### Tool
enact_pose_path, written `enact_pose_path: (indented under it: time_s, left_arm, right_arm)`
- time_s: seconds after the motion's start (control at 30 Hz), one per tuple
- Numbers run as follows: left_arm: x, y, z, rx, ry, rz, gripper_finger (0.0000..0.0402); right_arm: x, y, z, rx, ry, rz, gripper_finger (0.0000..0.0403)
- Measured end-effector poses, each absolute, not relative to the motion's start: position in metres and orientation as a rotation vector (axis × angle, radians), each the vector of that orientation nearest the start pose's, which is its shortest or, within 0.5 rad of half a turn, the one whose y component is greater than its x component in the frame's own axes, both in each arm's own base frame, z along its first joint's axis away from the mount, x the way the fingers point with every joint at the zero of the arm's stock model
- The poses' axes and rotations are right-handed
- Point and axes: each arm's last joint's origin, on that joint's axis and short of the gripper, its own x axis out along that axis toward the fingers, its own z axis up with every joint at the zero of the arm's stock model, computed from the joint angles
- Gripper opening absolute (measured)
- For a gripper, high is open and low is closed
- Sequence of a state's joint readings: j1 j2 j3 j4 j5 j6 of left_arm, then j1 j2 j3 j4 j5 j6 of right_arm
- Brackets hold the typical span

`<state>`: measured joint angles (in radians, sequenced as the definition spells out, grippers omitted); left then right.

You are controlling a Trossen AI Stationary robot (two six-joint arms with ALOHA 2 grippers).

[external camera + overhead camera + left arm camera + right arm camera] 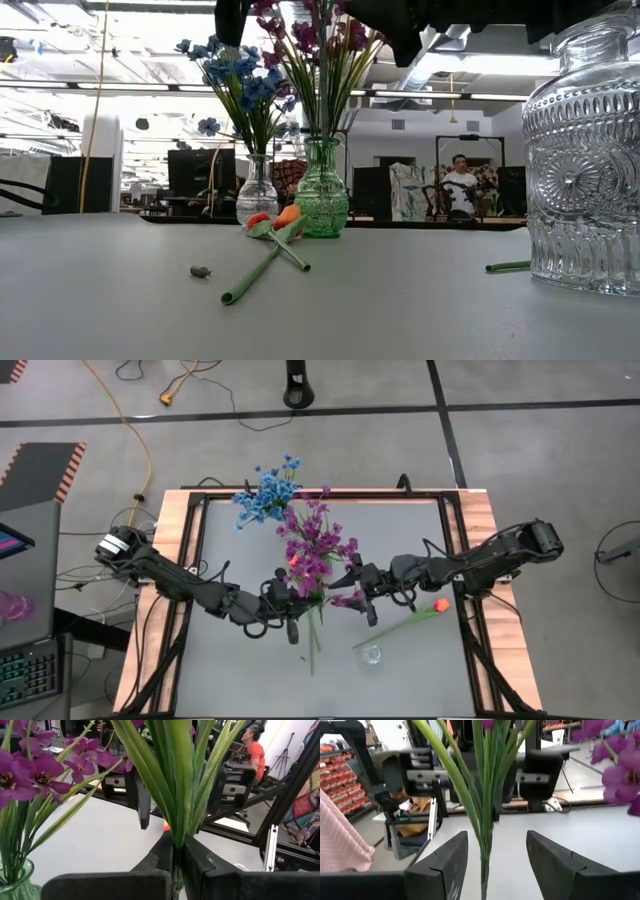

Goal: Sort flowers into vase by color
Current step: Put the violet flowers into the green vase

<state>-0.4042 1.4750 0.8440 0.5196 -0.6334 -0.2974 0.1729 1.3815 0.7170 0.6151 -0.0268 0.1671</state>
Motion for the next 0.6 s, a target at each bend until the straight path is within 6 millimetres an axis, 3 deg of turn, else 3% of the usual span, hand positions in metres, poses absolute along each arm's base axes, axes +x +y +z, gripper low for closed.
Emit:
enact_pose_path:
  time_s: [0.33, 0.6]
  left_arm:
    - [0.299, -0.109, 0.259, -0.249, 0.071, 0.244, 0.0000]
    - [0.300, -0.109, 0.260, -0.254, 0.065, 0.244, 0.0000]
  right_arm:
    - [0.284, 0.074, 0.262, 0.145, 0.034, 0.274, 0.0228]
    - [0.283, 0.074, 0.266, 0.128, -0.021, 0.105, 0.0228]
